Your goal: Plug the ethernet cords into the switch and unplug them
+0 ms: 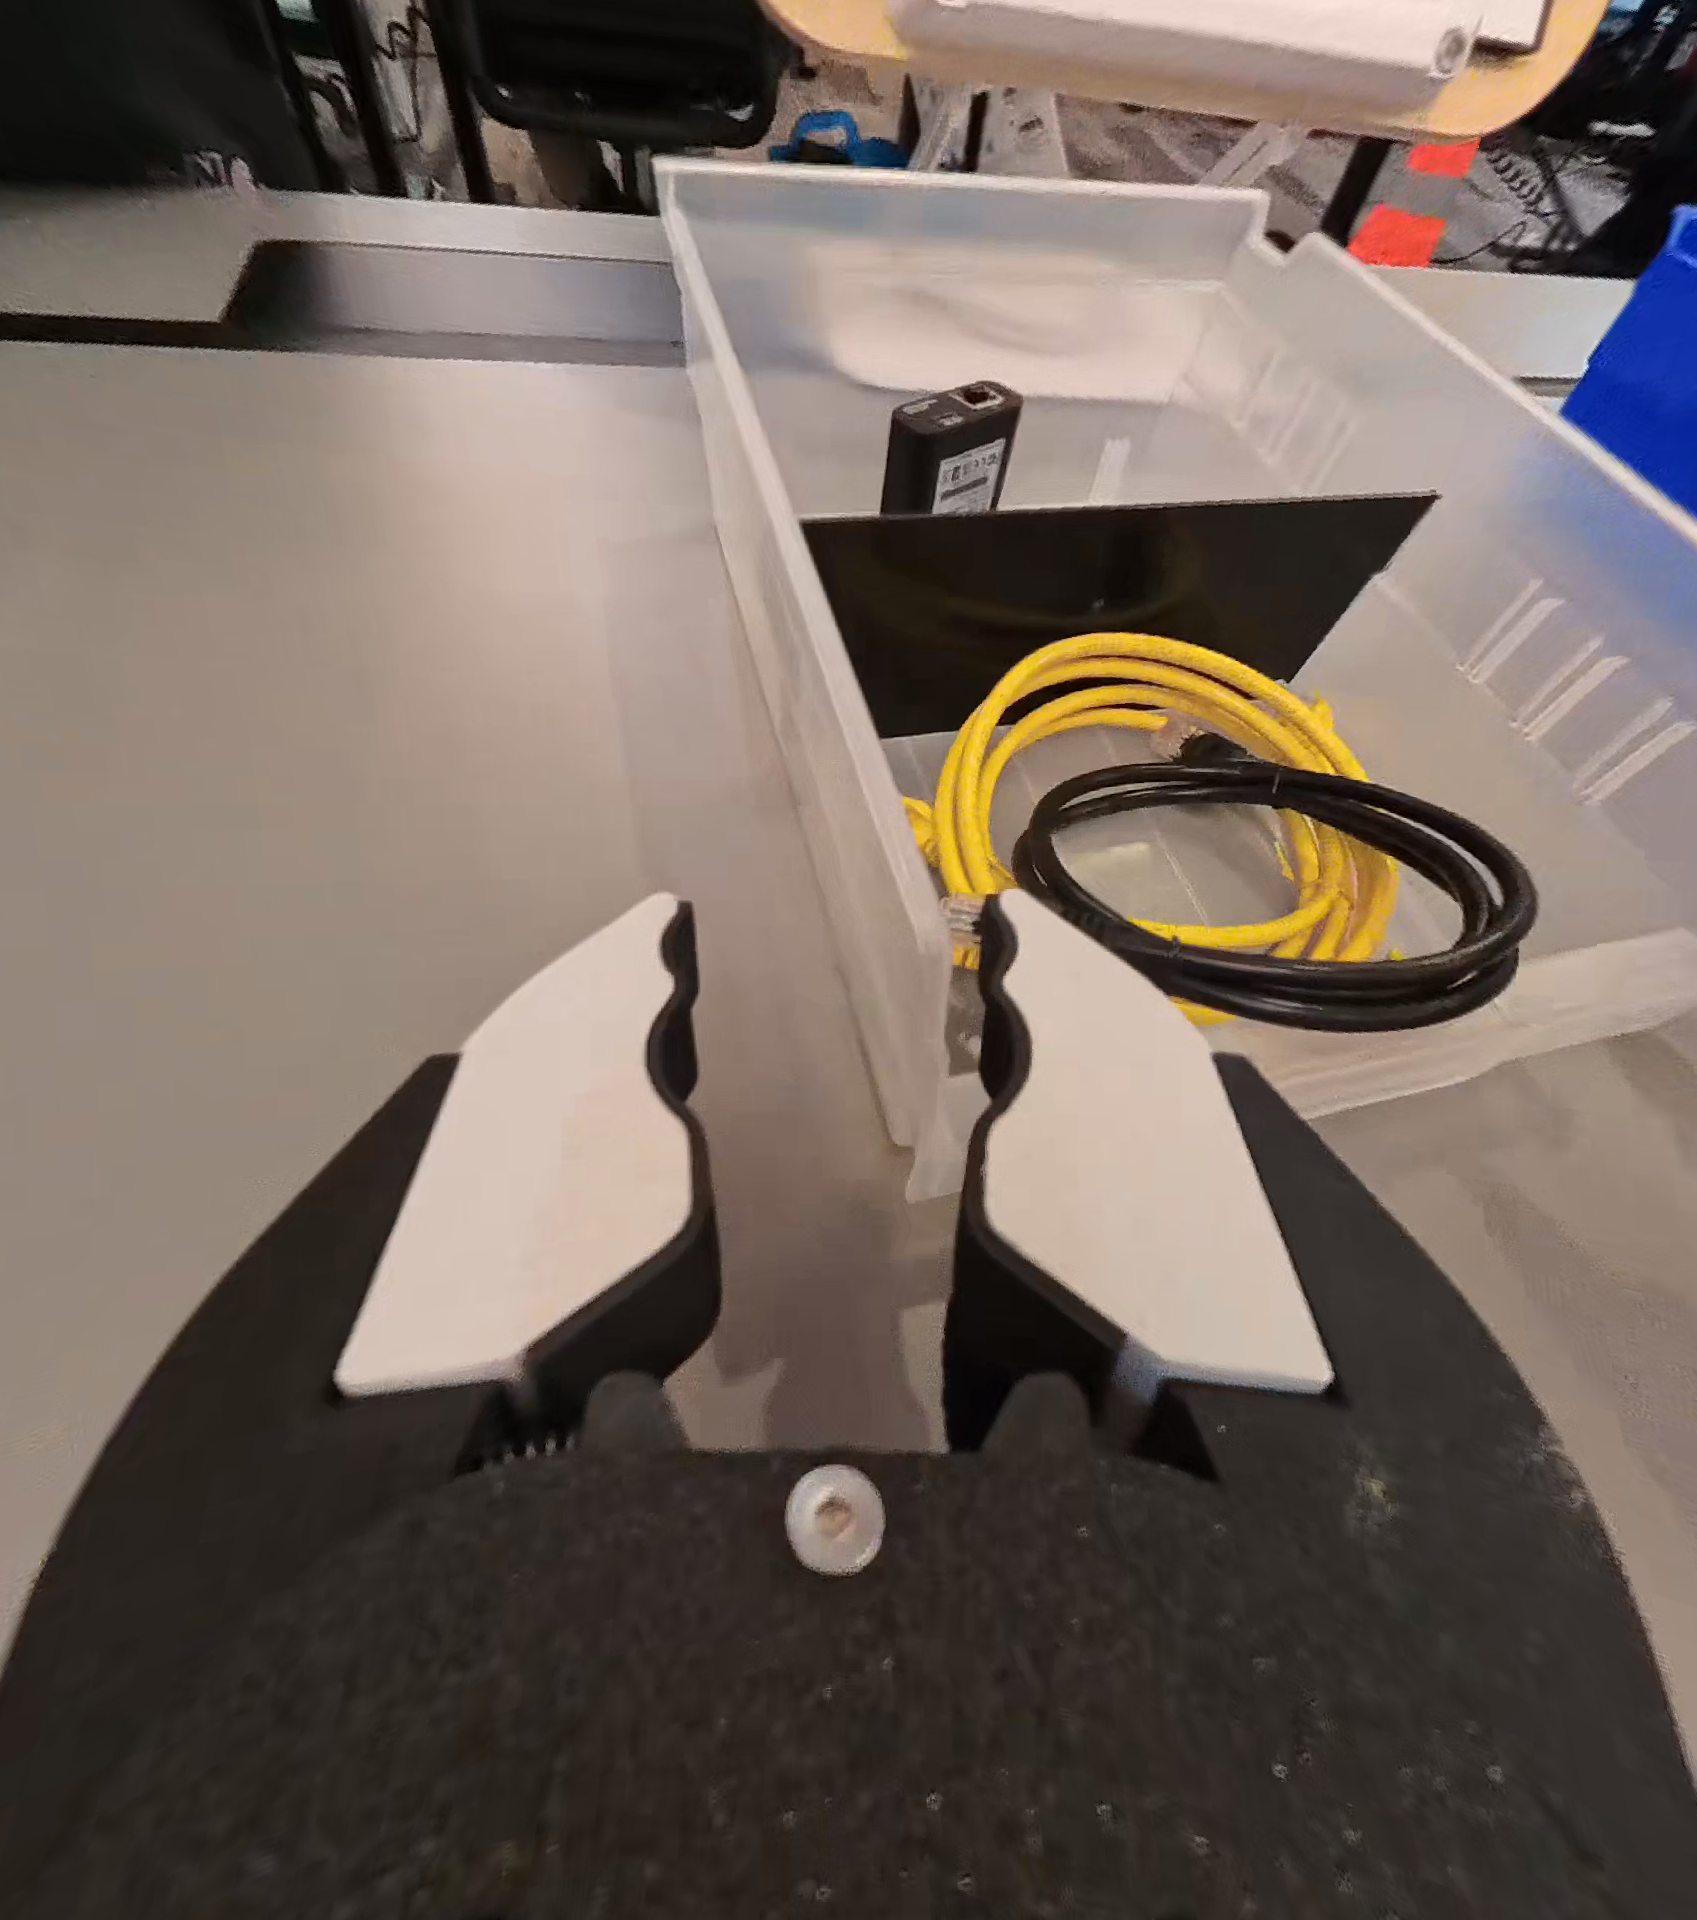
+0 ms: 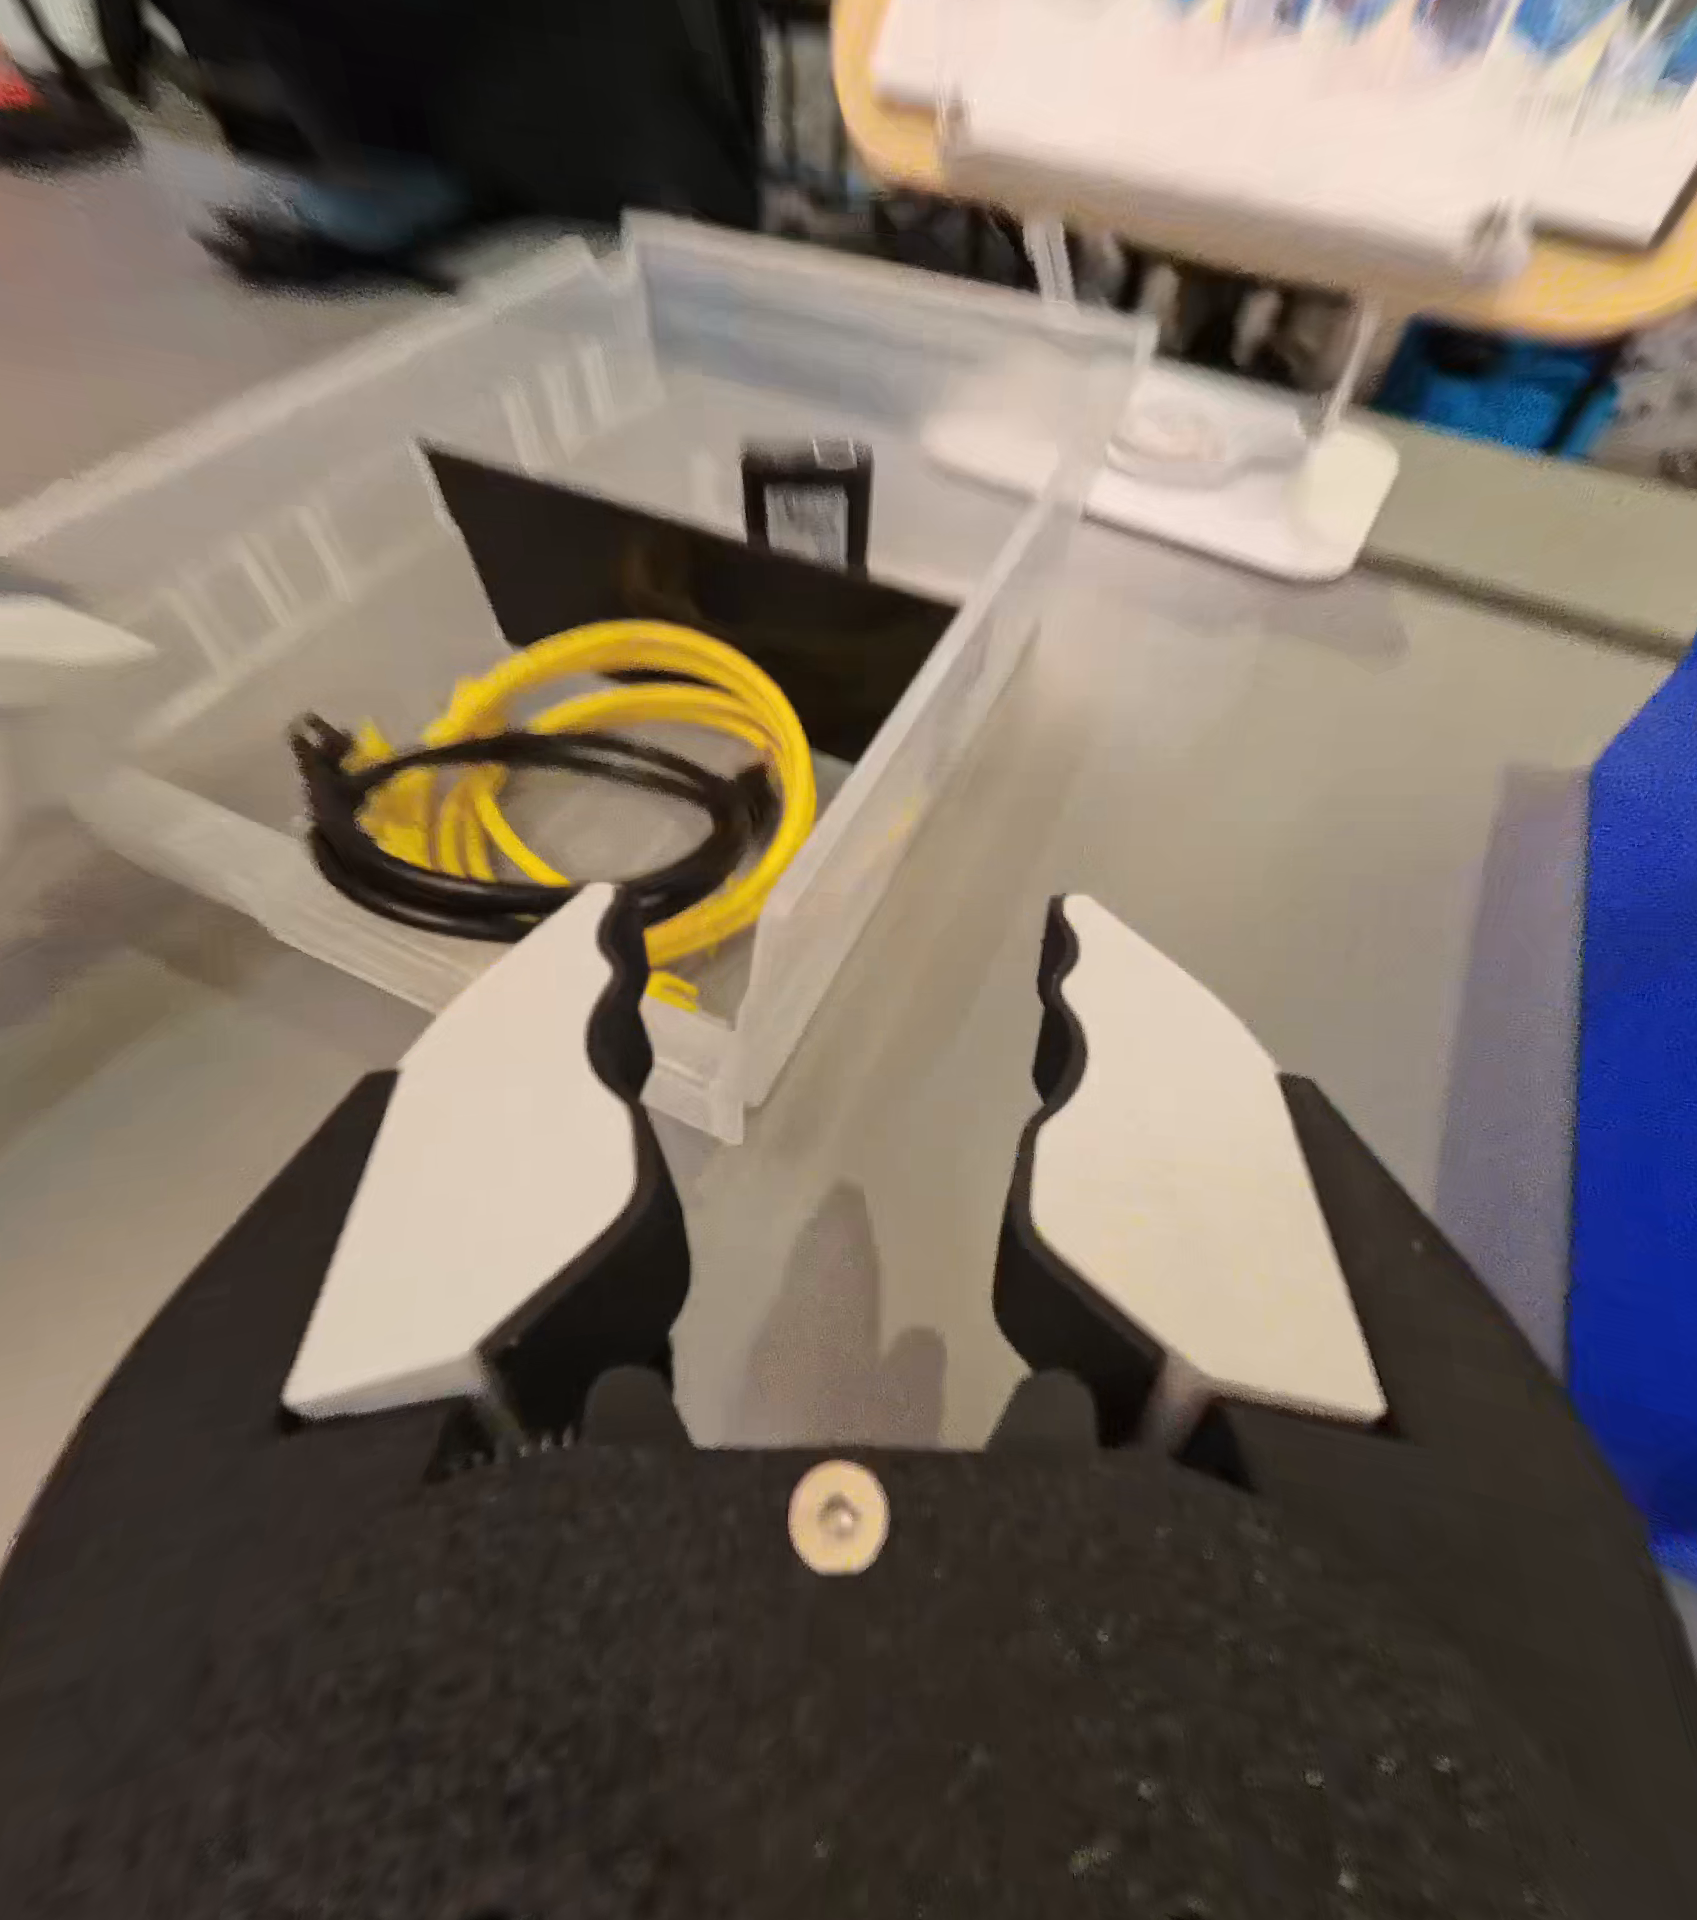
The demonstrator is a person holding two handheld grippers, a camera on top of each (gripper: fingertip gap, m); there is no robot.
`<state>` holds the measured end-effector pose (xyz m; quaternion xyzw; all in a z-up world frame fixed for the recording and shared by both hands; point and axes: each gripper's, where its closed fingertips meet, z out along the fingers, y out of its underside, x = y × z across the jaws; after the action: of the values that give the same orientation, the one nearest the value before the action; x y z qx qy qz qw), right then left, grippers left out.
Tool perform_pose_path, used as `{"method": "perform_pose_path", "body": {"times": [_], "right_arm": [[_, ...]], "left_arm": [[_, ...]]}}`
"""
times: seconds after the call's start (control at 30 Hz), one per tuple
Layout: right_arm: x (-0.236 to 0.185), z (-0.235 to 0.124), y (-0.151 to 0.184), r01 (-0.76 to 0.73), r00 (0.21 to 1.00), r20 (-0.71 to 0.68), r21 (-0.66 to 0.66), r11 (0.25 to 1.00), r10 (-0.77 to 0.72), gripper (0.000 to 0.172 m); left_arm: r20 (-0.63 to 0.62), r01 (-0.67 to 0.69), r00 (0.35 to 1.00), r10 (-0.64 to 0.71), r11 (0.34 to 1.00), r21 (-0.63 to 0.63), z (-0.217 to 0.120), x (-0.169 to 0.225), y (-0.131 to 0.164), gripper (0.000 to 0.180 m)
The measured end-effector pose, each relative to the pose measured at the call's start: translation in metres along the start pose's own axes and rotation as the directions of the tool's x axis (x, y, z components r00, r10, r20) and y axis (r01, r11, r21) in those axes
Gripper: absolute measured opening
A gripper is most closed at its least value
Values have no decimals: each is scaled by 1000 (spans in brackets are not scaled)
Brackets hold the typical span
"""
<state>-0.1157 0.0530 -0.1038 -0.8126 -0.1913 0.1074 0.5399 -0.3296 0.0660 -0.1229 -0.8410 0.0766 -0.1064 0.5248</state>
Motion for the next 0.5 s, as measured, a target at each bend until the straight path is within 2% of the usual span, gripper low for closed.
{"method": "perform_pose_path", "body": {"times": [0.1, 0.2, 0.23, 0.27, 0.4, 0.5], "right_arm": [[4, 24, 26, -7, 990, -142, -70, 998, -3, 64], [-8, 37, 32, -132, 990, -53, -78, 988, 128, 41], [-12, 37, 25, -184, 983, -20, -37, 982, 183, 21], [-12, 38, 23, -216, 976, -20, -21, 976, 215, 17], [-12, 37, 24, -113, 985, -142, -82, 990, 101, 10], [-25, 39, 18, -152, 978, -152, -63, 986, 141, 9]], "left_arm": [[-16, -14, 1000, 13, 999, -30, 11, 3, 5, 37], [-38, -26, 999, 24, 999, -42, 17, 9, 5, 12], [-25, -34, 999, 33, 998, -46, 18, 8, 4, 11], [-9, -48, 999, 48, 998, -48, 19, 8, 4, 10], [52, -133, 989, 136, 989, -68, 16, 2, 4, 5], [59, -106, 992, 110, 992, -67, 10, -14, -1, 4]]}}
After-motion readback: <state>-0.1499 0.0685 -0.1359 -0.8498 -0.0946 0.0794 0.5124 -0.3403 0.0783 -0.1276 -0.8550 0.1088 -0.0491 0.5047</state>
